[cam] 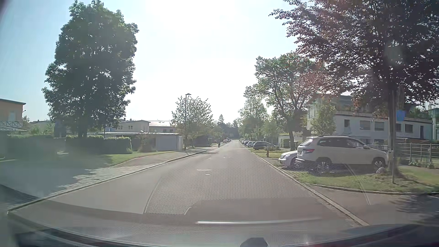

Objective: Follow the waypoints while adhering to traffic rules and regulations

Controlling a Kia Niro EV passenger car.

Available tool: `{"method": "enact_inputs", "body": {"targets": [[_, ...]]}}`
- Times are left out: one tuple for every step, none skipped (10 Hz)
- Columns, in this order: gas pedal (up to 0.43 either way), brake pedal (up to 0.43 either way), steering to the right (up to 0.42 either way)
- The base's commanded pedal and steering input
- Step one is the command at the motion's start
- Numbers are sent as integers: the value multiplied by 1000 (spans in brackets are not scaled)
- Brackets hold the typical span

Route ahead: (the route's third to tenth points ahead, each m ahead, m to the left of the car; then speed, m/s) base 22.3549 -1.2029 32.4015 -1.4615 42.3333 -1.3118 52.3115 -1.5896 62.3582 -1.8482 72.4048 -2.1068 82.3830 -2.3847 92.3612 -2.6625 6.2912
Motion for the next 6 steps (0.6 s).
{"method": "enact_inputs", "body": {"targets": [[79,0,-9],[87,0,-9],[118,0,-8],[118,0,-7],[130,0,-5],[118,0,-5]]}}
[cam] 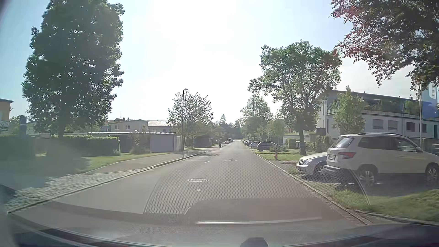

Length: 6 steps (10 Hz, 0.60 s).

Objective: Follow the waypoints while adhering to traffic rules and regulations

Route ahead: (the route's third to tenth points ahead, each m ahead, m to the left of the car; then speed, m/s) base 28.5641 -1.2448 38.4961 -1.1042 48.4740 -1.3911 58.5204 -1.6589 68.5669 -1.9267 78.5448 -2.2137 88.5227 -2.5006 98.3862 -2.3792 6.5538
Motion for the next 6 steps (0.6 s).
{"method": "enact_inputs", "body": {"targets": [[118,0,-3],[118,0,-2],[118,0,-1],[118,0,-1],[118,0,0],[118,0,0]]}}
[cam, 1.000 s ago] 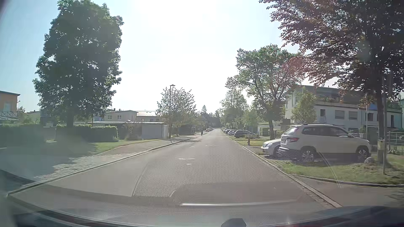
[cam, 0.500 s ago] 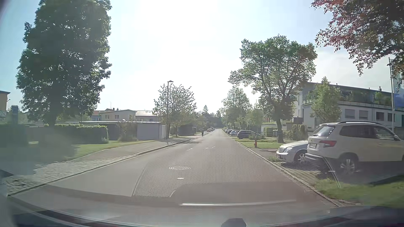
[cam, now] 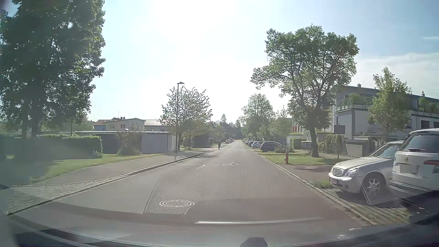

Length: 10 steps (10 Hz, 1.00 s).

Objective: Follow the waypoints while adhering to traffic rules and regulations

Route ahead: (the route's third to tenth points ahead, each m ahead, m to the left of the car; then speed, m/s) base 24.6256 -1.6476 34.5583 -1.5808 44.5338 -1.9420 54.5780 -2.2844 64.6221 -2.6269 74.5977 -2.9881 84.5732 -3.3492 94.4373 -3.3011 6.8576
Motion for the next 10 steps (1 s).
{"method": "enact_inputs", "body": {"targets": [[118,0,1],[118,0,1],[118,0,1],[118,0,1],[118,0,1],[118,0,1],[130,0,1],[130,0,2],[130,0,4],[130,0,6]]}}
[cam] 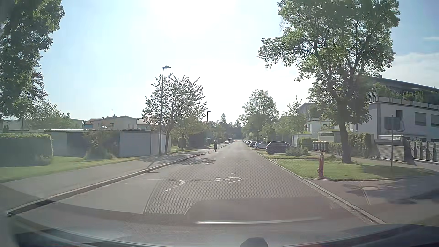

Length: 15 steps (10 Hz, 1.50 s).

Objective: Follow the waypoints while adhering to traffic rules and regulations

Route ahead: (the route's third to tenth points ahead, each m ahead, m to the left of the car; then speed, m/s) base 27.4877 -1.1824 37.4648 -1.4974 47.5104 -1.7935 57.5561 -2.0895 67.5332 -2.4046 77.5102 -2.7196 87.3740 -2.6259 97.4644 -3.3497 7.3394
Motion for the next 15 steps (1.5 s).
{"method": "enact_inputs", "body": {"targets": [[130,0,10],[130,0,12],[130,0,13],[130,0,14],[130,0,14],[130,0,16],[130,0,16],[130,0,16],[130,0,16],[130,0,16],[130,0,14],[130,0,12],[130,0,11],[130,0,9],[130,0,7]]}}
